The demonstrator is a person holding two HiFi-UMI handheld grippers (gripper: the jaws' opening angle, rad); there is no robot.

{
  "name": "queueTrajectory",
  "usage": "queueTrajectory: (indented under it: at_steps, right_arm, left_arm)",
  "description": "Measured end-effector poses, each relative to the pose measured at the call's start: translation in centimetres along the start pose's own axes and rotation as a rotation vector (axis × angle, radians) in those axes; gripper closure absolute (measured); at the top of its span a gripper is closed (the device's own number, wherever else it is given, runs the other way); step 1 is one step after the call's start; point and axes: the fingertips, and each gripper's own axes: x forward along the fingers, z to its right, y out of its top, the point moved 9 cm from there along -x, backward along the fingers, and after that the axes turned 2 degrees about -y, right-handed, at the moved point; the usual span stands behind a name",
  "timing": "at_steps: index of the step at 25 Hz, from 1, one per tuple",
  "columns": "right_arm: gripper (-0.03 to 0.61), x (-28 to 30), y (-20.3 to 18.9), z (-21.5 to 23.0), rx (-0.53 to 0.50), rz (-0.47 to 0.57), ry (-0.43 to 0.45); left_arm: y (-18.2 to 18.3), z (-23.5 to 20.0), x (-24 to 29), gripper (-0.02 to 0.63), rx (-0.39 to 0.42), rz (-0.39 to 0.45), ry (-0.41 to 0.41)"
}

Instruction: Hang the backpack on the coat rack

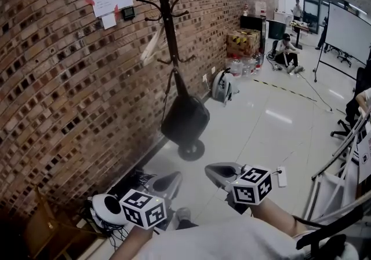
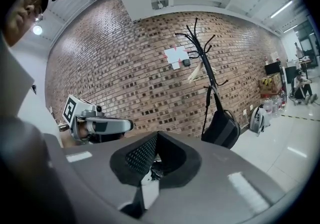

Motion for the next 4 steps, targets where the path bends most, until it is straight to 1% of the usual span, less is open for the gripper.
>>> queueTrajectory:
  at_steps: [4]
  right_arm:
    - [0.578, -0.21, 0.25, -0.08, 0.000, 0.000, 0.011]
  left_arm:
    - [0.34, 0.50, 0.39, 0.612, 0.001, -0.002, -0.007]
